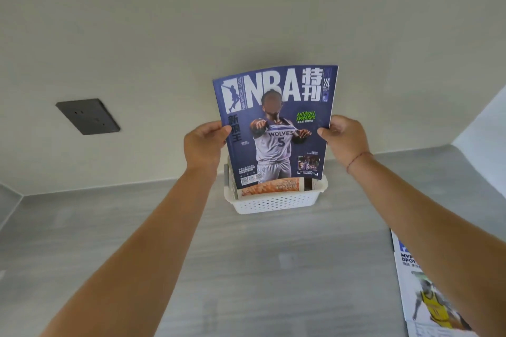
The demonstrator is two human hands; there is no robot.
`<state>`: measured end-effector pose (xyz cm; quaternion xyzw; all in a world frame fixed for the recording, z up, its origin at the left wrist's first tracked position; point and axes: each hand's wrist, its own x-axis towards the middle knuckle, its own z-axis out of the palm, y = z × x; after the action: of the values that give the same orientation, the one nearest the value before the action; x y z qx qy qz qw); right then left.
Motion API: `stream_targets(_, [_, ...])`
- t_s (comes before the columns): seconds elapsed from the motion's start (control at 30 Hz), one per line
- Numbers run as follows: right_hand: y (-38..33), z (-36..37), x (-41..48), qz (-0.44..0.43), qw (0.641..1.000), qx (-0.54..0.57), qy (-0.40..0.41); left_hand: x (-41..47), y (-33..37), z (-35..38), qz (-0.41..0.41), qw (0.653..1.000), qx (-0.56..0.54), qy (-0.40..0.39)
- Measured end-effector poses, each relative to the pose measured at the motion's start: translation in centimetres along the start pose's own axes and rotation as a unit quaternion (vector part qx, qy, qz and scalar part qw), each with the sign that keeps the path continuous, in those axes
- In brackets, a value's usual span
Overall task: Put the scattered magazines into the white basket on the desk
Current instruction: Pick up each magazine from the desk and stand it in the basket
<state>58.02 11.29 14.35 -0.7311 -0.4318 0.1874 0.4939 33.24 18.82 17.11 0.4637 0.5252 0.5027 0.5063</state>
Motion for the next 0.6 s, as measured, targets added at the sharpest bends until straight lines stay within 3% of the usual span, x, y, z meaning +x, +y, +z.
stream_targets(0.27, [4.8,3.5,-0.2,0.061,0.997,-0.025,-0.032,1.6,-6.6,0.2,-0.049,0.995,0.063,0.067])
stream_targets(0.6, [6.9,4.3,0.9,0.099,0.995,-0.018,0.007,0.7,-9.7,1.2,0.004,0.979,0.194,0.058])
